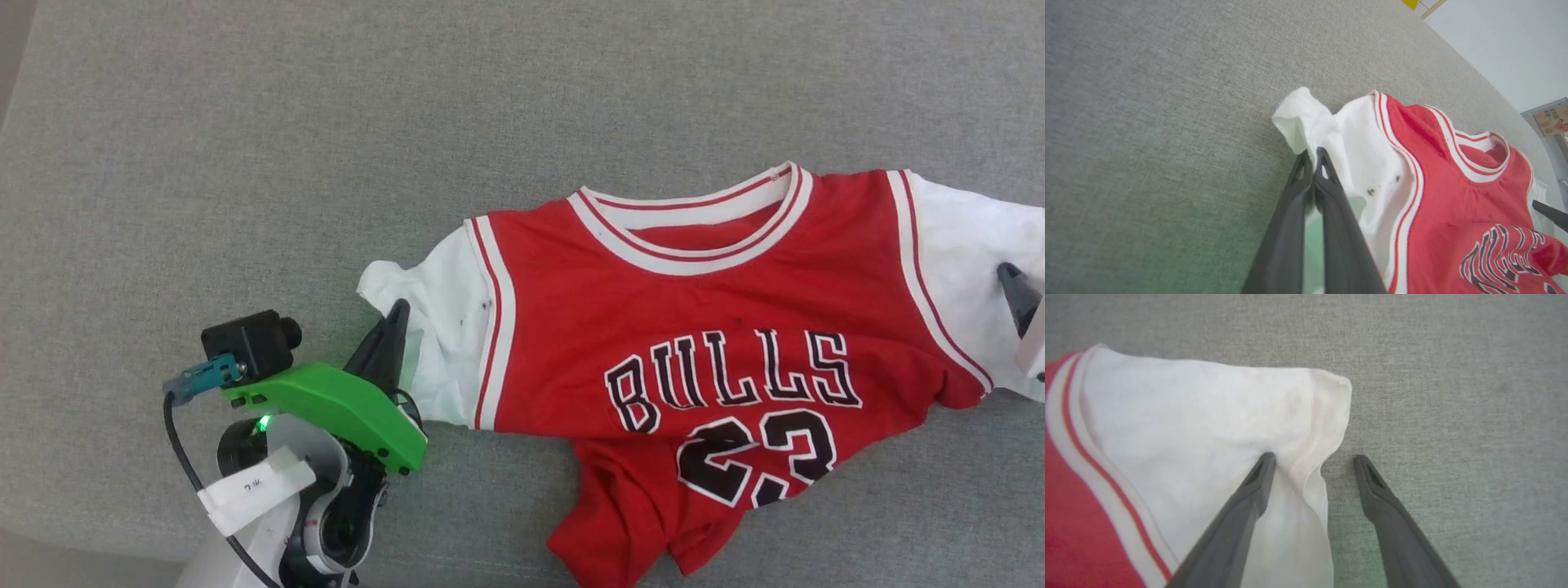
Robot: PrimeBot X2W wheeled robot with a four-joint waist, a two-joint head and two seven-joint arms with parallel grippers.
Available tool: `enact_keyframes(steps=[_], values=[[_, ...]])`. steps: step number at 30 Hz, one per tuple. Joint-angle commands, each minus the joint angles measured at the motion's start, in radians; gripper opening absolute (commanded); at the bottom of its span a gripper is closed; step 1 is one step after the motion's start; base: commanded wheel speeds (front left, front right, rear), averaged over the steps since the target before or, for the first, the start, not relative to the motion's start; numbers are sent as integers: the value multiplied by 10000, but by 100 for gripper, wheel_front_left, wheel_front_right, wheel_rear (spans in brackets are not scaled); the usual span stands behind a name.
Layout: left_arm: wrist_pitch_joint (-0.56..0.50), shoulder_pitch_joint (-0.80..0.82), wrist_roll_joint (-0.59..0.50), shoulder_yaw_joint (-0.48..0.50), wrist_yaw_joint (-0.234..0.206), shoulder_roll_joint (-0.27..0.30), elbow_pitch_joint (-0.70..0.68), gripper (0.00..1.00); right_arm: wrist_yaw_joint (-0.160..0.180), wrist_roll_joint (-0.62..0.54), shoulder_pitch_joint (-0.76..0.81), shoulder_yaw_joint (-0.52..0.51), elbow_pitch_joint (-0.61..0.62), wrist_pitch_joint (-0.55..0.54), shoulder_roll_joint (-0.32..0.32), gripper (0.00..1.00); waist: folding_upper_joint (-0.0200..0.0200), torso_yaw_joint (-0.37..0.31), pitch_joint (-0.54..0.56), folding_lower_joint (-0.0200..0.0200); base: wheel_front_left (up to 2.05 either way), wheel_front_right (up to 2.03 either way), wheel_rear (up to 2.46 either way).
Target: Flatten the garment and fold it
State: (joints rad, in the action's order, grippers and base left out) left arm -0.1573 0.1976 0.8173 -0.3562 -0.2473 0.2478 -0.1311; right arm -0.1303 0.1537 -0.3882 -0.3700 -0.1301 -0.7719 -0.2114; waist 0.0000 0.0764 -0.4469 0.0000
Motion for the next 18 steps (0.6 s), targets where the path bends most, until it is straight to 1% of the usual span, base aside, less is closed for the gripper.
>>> enact_keyframes(steps=[1, 2, 3, 4, 6, 9, 13, 18], values=[[-29, 215, -8, 44, 16, -7, -12, 0, -4, 87, 98, 82, -542, -454, 284, 89, 0, 10, -53, 0, 0, 0, 0], [-38, 227, 16, 53, 16, -11, -8, 0, -4, 106, 84, 76, -635, -681, 295, 41, 0, 9, -58, 0, 0, 0, 0], [-44, 235, 32, 59, 17, -12, -3, 0, -4, 119, 51, -10, -665, -771, 320, 22, 0, 4, -58, 0, 0, 0, 0], [-51, 246, 54, 66, 20, -16, 12, 0, -4, 69, 6, -172, -689, -804, 340, 0, 0, -2, -47, 0, 0, 0, 0], [-54, 253, 91, 85, 21, -24, 71, 0, -4, -76, -31, -338, -697, -733, 347, 0, 0, -27, 29, 0, 0, 0, 0], [-47, 230, 168, 149, 31, -10, 193, 0, -4, -174, -121, -537, -663, -345, 463, 0, 0, -98, 223, 0, 0, 0, 0], [163, 318, 85, 267, 142, 118, 375, 0, -4, -173, -290, -536, -499, 769, 578, 0, 0, -223, 653, 0, 0, 0, 0], [549, 857, -261, 325, 327, 262, 619, 0, -4, 47, -558, 5, -337, 2302, 680, 0, 0, -382, 1427, 0, 0, 0, 0]])
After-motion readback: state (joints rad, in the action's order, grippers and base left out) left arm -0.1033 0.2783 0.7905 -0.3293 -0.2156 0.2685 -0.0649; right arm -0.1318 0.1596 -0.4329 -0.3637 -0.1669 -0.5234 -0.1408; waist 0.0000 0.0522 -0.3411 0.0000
